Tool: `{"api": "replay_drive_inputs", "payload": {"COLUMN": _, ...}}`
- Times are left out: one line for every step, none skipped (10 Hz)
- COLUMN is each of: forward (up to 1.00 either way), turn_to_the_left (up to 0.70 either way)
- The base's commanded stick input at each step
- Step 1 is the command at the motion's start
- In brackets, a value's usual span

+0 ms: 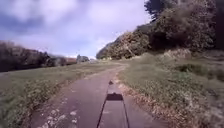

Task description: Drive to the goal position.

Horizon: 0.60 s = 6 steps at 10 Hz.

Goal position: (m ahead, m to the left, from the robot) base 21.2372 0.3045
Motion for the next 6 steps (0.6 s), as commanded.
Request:
{"api": "replay_drive_inputs", "payload": {"forward": 0.70, "turn_to_the_left": 0.00}}
{"api": "replay_drive_inputs", "payload": {"forward": 0.70, "turn_to_the_left": 0.00}}
{"api": "replay_drive_inputs", "payload": {"forward": 0.70, "turn_to_the_left": 0.00}}
{"api": "replay_drive_inputs", "payload": {"forward": 0.70, "turn_to_the_left": 0.00}}
{"api": "replay_drive_inputs", "payload": {"forward": 0.70, "turn_to_the_left": 0.00}}
{"api": "replay_drive_inputs", "payload": {"forward": 0.70, "turn_to_the_left": 0.00}}
